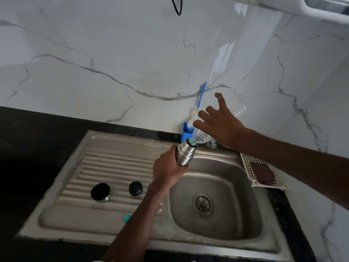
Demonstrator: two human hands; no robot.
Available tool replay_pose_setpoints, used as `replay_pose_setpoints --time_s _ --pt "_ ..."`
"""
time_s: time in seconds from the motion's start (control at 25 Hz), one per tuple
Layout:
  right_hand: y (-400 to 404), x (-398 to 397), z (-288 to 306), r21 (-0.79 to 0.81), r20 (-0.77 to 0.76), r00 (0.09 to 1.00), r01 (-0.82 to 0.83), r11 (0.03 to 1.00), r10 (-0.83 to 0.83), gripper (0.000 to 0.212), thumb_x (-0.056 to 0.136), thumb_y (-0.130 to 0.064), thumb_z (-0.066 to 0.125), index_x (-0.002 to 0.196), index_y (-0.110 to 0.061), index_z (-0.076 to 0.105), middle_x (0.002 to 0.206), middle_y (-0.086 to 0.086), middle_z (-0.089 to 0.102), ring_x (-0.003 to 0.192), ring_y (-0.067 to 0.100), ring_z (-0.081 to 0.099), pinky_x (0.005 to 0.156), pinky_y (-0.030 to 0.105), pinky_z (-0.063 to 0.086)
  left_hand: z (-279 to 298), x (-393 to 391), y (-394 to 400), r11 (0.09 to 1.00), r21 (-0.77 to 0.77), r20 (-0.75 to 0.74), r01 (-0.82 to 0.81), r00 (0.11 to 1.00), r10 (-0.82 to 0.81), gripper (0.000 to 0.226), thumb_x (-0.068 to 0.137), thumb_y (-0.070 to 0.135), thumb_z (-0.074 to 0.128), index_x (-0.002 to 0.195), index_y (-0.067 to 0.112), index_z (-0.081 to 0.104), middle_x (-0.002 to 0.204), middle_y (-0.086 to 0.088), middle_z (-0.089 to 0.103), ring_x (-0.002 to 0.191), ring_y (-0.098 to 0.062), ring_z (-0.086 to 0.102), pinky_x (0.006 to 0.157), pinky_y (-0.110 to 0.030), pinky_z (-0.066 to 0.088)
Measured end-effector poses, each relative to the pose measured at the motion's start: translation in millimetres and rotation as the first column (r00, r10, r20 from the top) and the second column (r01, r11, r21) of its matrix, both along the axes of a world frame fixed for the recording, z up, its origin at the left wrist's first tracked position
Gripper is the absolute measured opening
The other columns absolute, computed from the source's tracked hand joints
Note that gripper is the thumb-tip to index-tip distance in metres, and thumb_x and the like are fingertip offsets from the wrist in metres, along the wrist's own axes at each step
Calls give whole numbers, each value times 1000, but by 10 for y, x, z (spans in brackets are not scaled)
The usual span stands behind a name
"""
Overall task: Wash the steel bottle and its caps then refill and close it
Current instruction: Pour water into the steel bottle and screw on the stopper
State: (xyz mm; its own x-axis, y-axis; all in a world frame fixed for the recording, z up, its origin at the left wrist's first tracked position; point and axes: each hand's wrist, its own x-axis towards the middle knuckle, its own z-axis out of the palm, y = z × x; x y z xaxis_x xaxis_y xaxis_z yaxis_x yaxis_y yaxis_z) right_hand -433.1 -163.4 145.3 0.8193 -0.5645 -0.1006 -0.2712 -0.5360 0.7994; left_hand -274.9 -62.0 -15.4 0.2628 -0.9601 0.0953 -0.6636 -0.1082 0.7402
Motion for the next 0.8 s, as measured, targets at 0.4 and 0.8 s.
replay_pose_setpoints --time_s 0.4,0.8 --pt "20 576 55 -107 78 972 -212 971 221 47 69 0 61 111 -20 60 103 6 55 90 30 56 115 78 16 -29 402 49 997 -44 -77 -59 995 56 57 66 49 88 111 32 57 102 10 74 87 -16 71 77 -36 57" --pt "-37 961 -53 769 550 431 72 635 -715 78 64 -43 92 128 -28 50 114 -3 61 106 22 61 95 43 45 -1 998 51 976 -142 -297 -167 947 119 59 68 47 89 117 35 58 99 16 73 86 -7 70 76 -32 55"
